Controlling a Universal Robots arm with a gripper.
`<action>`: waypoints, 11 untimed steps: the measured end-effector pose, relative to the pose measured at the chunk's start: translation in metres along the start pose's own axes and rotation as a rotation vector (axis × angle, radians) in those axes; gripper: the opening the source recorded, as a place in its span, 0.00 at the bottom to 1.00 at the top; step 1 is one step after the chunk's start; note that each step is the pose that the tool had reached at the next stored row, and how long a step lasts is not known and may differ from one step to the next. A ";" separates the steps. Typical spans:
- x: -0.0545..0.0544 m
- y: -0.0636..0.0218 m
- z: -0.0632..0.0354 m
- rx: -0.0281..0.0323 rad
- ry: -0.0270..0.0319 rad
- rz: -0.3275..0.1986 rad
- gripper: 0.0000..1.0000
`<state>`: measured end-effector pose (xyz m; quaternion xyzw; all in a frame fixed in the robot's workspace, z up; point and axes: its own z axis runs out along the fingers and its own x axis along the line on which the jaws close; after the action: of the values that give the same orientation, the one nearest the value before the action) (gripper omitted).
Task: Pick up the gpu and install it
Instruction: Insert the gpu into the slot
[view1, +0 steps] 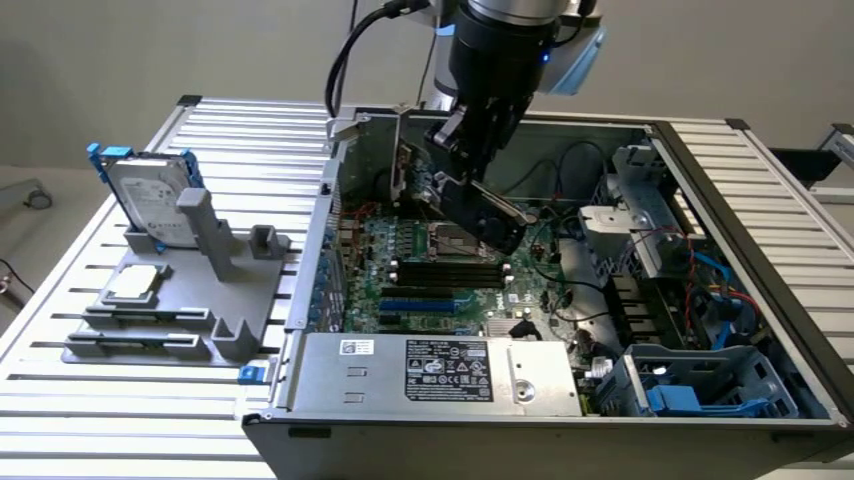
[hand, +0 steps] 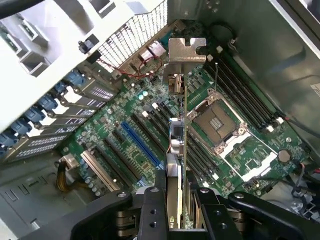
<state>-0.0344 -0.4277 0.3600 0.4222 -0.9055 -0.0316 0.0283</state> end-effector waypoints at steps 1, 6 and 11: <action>0.000 0.0000 0.0002 0.0004 0.0014 -0.017 0.27; 0.000 -0.0001 0.0008 0.0024 0.0085 -0.108 0.27; 0.000 -0.0001 0.0013 0.0037 0.0141 -0.199 0.27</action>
<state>-0.0344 -0.4277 0.3587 0.5105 -0.8588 -0.0296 0.0306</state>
